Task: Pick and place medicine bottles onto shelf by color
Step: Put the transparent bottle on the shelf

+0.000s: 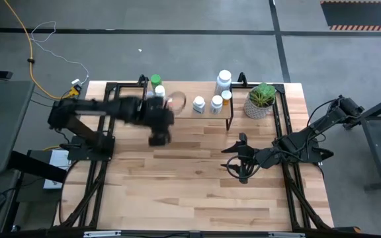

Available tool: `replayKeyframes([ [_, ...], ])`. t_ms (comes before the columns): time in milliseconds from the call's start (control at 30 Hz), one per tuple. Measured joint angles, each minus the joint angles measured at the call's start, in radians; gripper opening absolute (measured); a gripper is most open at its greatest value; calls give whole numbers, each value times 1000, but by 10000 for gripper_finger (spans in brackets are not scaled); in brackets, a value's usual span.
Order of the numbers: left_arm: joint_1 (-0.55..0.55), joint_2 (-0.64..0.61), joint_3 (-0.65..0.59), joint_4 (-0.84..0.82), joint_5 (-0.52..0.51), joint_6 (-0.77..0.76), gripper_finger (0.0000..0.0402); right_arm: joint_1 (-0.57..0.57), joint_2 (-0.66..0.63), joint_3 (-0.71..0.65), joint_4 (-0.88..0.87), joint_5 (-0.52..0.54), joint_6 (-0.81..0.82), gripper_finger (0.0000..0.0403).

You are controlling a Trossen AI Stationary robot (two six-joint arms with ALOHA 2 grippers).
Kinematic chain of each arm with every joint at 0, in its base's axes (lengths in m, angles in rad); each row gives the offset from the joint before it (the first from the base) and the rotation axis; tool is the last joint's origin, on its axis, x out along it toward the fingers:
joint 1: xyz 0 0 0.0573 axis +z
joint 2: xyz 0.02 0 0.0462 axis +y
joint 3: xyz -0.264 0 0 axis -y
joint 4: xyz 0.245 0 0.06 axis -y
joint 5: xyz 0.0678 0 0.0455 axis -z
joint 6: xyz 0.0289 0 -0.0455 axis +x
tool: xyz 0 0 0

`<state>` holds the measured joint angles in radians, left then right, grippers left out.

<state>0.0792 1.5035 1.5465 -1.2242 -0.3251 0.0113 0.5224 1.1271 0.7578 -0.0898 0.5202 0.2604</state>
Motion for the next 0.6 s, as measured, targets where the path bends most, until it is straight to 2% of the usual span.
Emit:
replayKeyframes([
  [100,146,35,38,19,79,68,144,0,0,0,0,0,0,236],
  [233,256,118,89,22,157,121,147,0,0,0,-4,0,0,236],
  [600,312,335,244,12,156,217,147,-1,0,0,-4,0,0,236],
])
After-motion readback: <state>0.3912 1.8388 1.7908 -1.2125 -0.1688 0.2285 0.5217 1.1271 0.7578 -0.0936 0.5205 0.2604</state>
